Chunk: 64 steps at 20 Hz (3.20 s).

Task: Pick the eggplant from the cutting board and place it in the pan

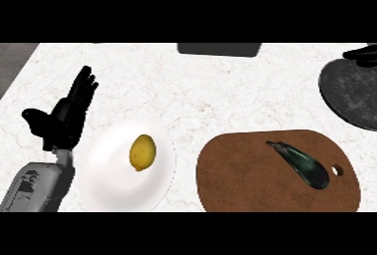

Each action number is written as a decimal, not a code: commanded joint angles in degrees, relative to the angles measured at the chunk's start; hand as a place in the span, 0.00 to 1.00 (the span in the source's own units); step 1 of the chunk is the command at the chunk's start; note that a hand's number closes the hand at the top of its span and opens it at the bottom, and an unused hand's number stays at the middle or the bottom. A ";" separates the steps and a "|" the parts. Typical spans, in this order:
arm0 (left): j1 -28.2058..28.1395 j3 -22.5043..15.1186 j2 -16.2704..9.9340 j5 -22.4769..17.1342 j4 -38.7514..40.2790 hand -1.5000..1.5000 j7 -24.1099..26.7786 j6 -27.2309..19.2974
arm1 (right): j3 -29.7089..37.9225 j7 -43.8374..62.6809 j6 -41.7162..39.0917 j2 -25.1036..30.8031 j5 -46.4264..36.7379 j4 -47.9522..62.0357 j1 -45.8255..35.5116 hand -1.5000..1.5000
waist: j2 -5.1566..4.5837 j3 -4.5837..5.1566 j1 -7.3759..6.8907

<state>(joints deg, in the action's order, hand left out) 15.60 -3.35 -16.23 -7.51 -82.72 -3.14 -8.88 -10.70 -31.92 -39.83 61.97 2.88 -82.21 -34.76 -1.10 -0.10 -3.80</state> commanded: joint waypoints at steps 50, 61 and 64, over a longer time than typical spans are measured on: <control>-2.20 3.17 3.37 3.76 -0.02 0.50 0.39 0.21 | -28.18 -9.66 3.86 -6.24 -28.10 -1.80 -4.67 0.00 | 1.13 0.11 3.69; -3.57 4.88 1.97 4.00 -3.47 0.50 -2.59 1.85 | -29.14 -5.41 7.52 -9.67 -42.14 -3.55 -2.31 0.00 | 1.21 0.12 3.78; -2.96 5.77 2.66 3.48 -1.64 0.50 -0.74 2.37 | -30.67 -6.58 10.74 -13.71 -45.92 0.92 -0.99 0.00 | 1.05 0.11 3.59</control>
<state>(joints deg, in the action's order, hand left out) 12.43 1.92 -14.19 -4.10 -84.98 -4.56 -6.62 -40.49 -36.18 -28.24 50.64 -38.99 -82.20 -38.28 0.00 0.02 -0.33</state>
